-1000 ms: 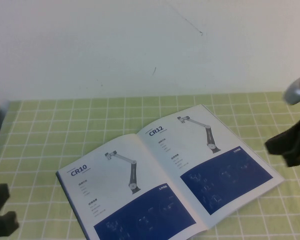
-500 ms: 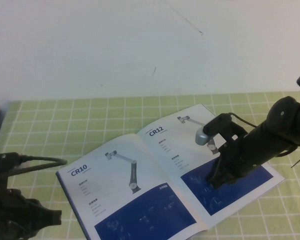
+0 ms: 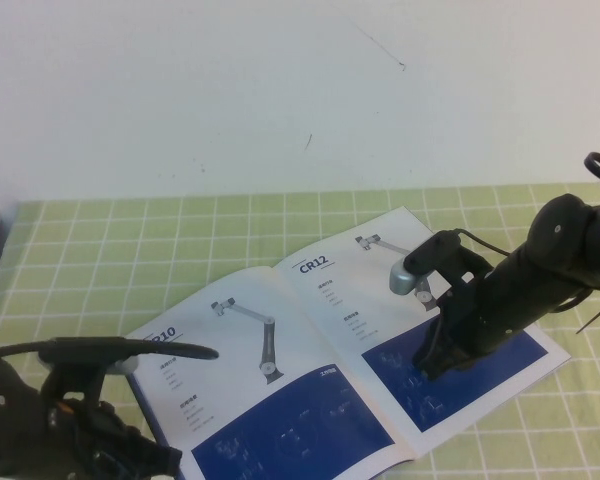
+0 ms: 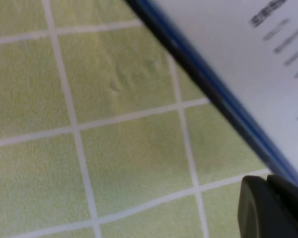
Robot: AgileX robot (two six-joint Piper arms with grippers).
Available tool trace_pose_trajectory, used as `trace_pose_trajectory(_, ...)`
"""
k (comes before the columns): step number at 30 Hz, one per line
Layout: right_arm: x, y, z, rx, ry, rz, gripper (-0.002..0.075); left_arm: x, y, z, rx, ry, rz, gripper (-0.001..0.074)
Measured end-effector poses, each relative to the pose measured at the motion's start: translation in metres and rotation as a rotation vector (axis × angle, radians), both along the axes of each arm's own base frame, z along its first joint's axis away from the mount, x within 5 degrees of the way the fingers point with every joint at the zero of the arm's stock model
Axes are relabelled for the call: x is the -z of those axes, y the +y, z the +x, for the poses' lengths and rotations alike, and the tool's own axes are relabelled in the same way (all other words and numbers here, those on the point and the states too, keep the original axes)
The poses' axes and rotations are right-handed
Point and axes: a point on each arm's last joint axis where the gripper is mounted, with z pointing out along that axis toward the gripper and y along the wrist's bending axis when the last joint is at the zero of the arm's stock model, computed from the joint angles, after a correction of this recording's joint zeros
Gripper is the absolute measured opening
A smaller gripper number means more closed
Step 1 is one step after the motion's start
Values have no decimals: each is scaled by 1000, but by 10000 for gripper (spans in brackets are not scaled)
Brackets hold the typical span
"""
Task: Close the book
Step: 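Close the open booklet and leave it lying on the table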
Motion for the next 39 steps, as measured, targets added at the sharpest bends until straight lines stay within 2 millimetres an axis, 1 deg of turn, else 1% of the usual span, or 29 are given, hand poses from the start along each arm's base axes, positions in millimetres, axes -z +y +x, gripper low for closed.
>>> trace_pose_trajectory(5,0,0,0,4,4,-2,-3,22,-1,8,-13,53,35,-4)
trace_pose_trajectory(9,0,0,0,3,4,-5,-3,25,-5,18,-22,52,34,-4)
trace_pose_trajectory(13,0,0,0,2,4,-6,-3,23,-10,27,-8,79,22,-4)
trace_pose_trajectory(17,0,0,0,2,6,-6,-3,19,-14,32,20,106,17,-3)
trace_pose_trajectory(23,0,0,0,7,8,-5,-3,15,-18,41,-14,112,-4,-4)
trace_pose_trajectory(31,-1,1,1,10,7,-4,-3,14,-18,42,-46,126,-13,-3)
trace_pose_trajectory(39,-1,1,1,27,15,-2,-3,17,-13,40,-133,179,32,-3)
